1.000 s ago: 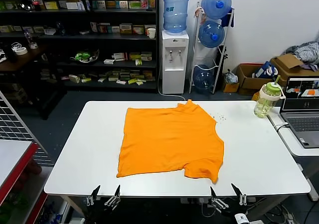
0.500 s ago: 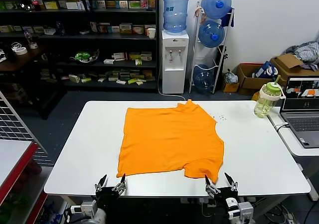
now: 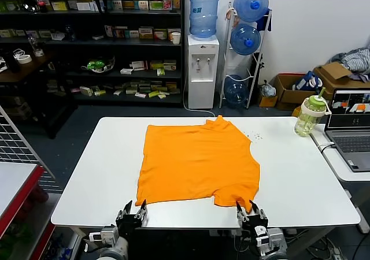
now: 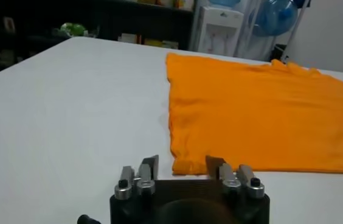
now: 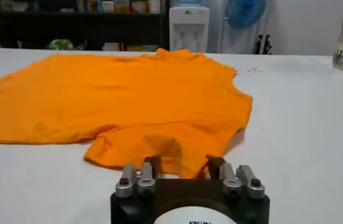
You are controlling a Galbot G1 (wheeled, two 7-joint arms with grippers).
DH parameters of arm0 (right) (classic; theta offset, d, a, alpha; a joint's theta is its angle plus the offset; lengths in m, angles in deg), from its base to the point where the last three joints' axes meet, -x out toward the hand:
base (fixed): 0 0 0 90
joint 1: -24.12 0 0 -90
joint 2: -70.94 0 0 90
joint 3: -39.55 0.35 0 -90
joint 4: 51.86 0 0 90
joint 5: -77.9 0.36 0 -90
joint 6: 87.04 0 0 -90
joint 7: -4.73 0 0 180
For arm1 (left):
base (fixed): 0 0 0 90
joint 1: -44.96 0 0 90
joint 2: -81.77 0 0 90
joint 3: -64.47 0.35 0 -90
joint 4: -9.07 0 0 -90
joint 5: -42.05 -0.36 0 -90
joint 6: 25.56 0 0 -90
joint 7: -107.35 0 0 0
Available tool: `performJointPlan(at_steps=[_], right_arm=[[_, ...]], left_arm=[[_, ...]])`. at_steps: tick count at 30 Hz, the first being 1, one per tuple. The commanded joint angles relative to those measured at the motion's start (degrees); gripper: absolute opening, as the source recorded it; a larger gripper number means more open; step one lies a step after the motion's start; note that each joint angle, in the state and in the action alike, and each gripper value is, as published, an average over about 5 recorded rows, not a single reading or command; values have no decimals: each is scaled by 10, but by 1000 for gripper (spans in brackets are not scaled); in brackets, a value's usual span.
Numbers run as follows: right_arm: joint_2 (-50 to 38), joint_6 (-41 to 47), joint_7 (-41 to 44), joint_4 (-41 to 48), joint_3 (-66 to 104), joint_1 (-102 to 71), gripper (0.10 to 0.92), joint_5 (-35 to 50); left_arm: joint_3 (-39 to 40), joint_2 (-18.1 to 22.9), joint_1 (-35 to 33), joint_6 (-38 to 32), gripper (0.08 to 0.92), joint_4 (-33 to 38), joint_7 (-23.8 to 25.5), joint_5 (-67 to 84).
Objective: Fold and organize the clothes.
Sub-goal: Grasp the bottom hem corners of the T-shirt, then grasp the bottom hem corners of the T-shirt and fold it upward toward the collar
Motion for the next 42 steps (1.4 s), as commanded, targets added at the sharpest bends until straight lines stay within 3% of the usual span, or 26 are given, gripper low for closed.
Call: performJointPlan(at_steps=[1, 8, 14, 24, 32, 37, 42], right_arm=[[0, 1, -1, 10, -4, 7, 354, 1], [0, -4, -3, -27, -5, -20, 160, 2], [-9, -8, -11, -87, -3, -72, 128, 12], [-37, -31, -21, -189, 24, -220, 128, 21], [-38, -35, -40, -231, 35, -244, 128, 28], [-38, -18, -53, -225, 29, -200, 128, 33], [-53, 13, -73, -176, 22, -76, 128, 61]], left_arm=[[4, 3, 11, 5, 438, -7, -3, 3], [4, -3, -4, 6, 239, 17, -2, 6], [0, -25, -39, 13, 98, 63, -6, 20], [-38, -109, -128, 21, 90, 155, -31, 110], [-51, -138, -149, 44, 90, 236, -65, 158], [-40, -150, -113, 48, 90, 225, -72, 171], [-4, -162, 0, 48, 90, 148, -73, 196]])
